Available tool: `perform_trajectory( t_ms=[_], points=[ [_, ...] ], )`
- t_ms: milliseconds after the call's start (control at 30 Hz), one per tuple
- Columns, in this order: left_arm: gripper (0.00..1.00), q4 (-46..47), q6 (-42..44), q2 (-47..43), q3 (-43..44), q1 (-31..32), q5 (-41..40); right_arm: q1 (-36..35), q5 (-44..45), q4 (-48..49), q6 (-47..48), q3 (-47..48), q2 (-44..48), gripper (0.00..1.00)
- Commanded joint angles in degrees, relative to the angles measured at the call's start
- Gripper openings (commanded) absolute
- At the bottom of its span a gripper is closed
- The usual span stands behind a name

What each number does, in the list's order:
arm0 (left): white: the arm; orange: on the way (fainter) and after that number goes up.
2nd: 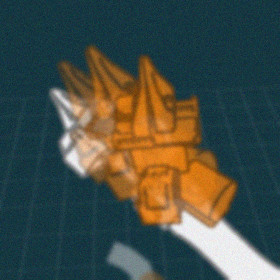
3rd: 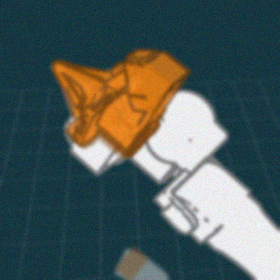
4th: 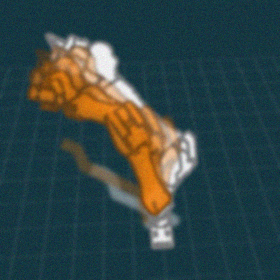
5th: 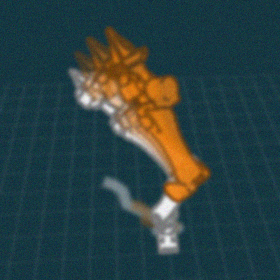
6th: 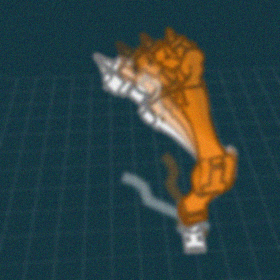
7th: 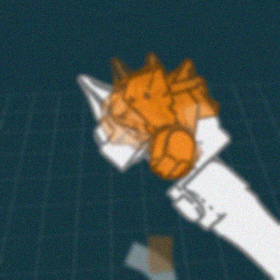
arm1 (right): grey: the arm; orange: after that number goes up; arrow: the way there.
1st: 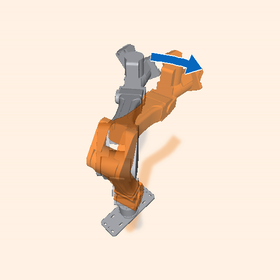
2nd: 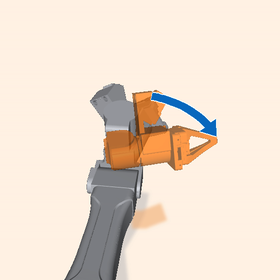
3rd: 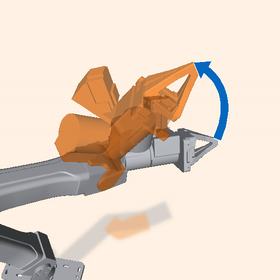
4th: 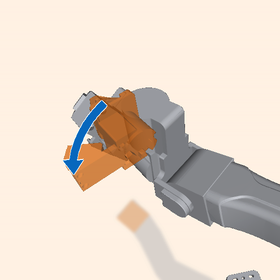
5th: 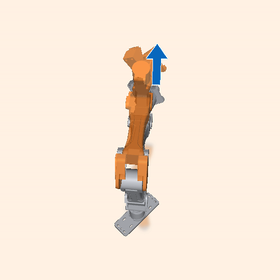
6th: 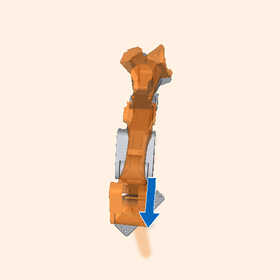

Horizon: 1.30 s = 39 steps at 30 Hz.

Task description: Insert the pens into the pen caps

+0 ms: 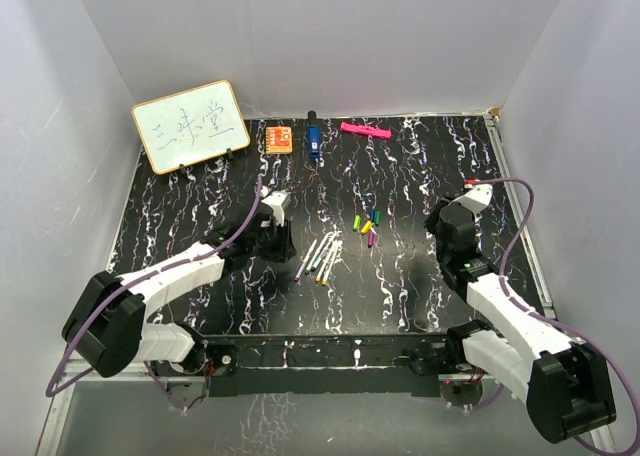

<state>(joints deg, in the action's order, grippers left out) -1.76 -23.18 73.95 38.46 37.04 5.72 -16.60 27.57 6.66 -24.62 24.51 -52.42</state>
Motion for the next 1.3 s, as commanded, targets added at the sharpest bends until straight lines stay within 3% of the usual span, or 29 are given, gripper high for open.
perform_trajectory(
  t_ms=[0,67,133,200,333,433,500,1267],
  points=[
    [0.23,-0.8,0.0,0.4,0.8,0.3,1.4,2.2,-1.7,3.7,-1.3,0.3,0.1,0.24],
    [0.23,-1.9,-0.1,0.8,1.3,0.3,0.5,2.7,-3.7,3.8,-1.1,0.4,-0.3,0.25],
    [0.23,-2.9,0.4,1.4,1.9,0.3,0.2,3.1,-4.9,4.2,-1.2,0.3,-0.8,0.06],
    [0.24,-3.7,0.9,2.2,2.6,0.3,0.0,3.5,-6.0,4.9,-1.1,0.1,-1.2,0.02],
    [0.28,-6.6,1.1,4.1,4.9,0.3,-2.0,3.9,-4.6,4.5,-1.2,0.6,-1.8,0.24],
    [0.29,-10.1,1.6,7.6,7.2,0.3,-3.1,4.0,-3.6,3.7,-1.2,0.7,-1.1,0.48],
    [0.34,-10.6,1.9,9.6,8.2,0.4,-2.5,3.9,-3.4,3.5,-1.2,0.5,-0.5,0.57],
    [0.37,-11.0,6.3,21.3,16.9,5.6,-9.2,3.9,-5.1,3.9,-0.8,0.2,-0.4,0.61]
  ],
)
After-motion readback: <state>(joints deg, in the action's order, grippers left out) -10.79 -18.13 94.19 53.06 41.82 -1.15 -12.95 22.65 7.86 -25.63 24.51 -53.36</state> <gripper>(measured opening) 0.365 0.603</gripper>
